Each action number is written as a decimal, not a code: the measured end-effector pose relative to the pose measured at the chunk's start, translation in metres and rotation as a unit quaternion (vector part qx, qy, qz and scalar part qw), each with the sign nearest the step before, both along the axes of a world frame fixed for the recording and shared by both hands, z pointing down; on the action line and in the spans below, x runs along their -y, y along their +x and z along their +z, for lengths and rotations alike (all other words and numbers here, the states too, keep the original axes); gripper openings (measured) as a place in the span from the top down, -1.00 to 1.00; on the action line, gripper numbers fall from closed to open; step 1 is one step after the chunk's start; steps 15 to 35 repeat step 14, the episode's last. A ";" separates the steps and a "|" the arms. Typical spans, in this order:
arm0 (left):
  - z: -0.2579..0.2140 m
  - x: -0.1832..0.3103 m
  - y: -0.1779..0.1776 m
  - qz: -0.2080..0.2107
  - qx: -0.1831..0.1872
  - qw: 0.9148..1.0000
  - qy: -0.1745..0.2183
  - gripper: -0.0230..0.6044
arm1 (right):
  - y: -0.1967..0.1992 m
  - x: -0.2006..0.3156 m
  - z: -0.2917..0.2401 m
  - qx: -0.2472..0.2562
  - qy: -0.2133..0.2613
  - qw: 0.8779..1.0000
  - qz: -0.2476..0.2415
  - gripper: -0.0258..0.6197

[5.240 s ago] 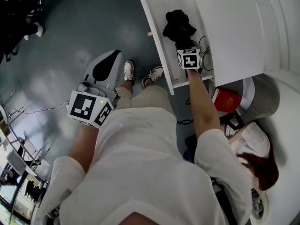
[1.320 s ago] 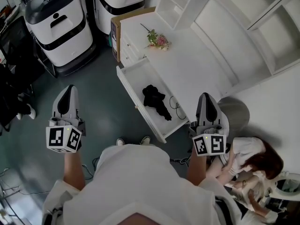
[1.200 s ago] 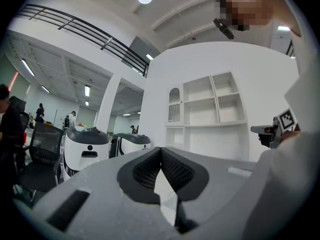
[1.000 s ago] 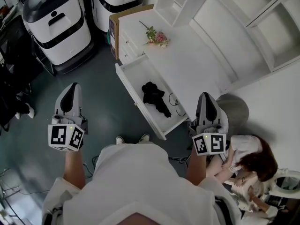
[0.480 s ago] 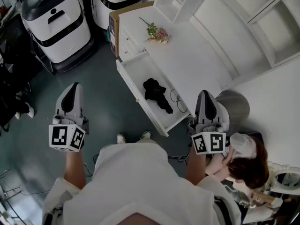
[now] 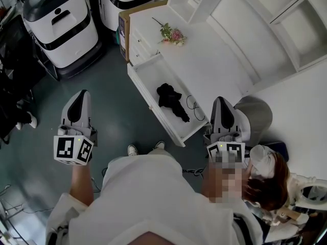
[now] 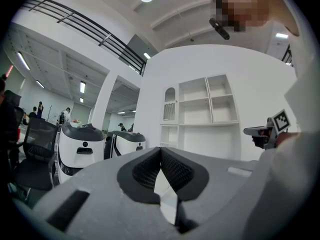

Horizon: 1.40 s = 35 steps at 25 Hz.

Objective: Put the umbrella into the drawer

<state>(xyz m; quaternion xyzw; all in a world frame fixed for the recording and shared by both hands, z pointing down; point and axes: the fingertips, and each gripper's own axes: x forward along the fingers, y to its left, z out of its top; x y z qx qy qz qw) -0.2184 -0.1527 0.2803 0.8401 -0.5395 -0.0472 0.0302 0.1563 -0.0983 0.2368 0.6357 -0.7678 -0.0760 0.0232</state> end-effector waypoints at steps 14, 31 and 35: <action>0.007 -0.001 -0.002 0.001 -0.011 1.000 0.000 0.88 | -0.010 0.000 0.001 -0.008 0.003 1.000 -0.011 0.92; 0.007 -0.001 -0.002 0.001 -0.011 1.000 0.000 0.88 | -0.010 0.000 0.001 -0.008 0.003 1.000 -0.011 0.92; 0.007 -0.001 -0.002 0.001 -0.011 1.000 0.000 0.88 | -0.010 0.000 0.001 -0.008 0.003 1.000 -0.011 0.92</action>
